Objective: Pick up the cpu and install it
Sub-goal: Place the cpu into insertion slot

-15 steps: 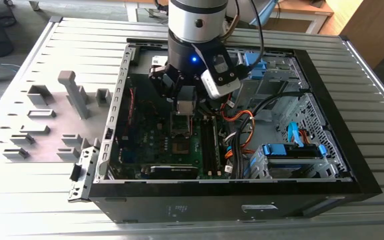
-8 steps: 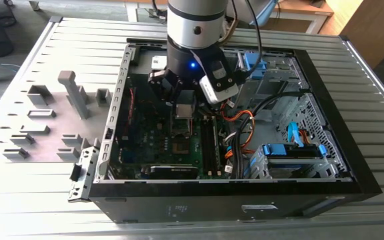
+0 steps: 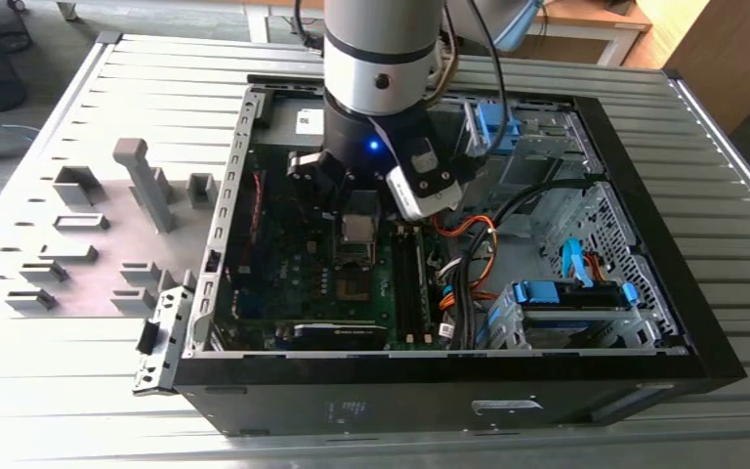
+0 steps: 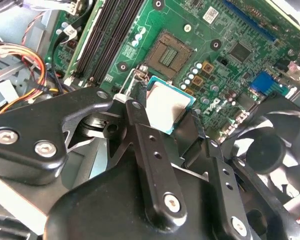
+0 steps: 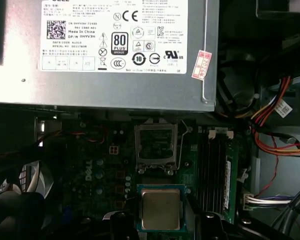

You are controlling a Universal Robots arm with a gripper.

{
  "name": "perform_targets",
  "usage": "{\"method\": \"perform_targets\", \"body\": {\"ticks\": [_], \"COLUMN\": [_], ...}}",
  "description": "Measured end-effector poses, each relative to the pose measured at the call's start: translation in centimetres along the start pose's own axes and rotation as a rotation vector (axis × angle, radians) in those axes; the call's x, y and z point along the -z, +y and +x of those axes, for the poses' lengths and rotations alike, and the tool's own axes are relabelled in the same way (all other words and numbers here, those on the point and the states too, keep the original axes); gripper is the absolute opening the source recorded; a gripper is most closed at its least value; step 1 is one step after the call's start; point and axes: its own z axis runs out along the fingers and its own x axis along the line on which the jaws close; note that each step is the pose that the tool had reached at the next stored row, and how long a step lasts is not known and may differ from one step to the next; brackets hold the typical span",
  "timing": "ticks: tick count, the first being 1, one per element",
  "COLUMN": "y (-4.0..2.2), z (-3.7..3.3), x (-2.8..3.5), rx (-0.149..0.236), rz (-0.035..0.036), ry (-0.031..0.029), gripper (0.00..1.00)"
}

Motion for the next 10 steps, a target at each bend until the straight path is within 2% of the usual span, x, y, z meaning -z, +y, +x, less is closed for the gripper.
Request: {"method": "perform_targets", "body": {"ticks": [10], "y": [-0.80], "z": [0.05], "x": [-1.66], "rx": [0.000], "rz": [0.0022], "ry": [0.0014], "gripper": [0.47]}}
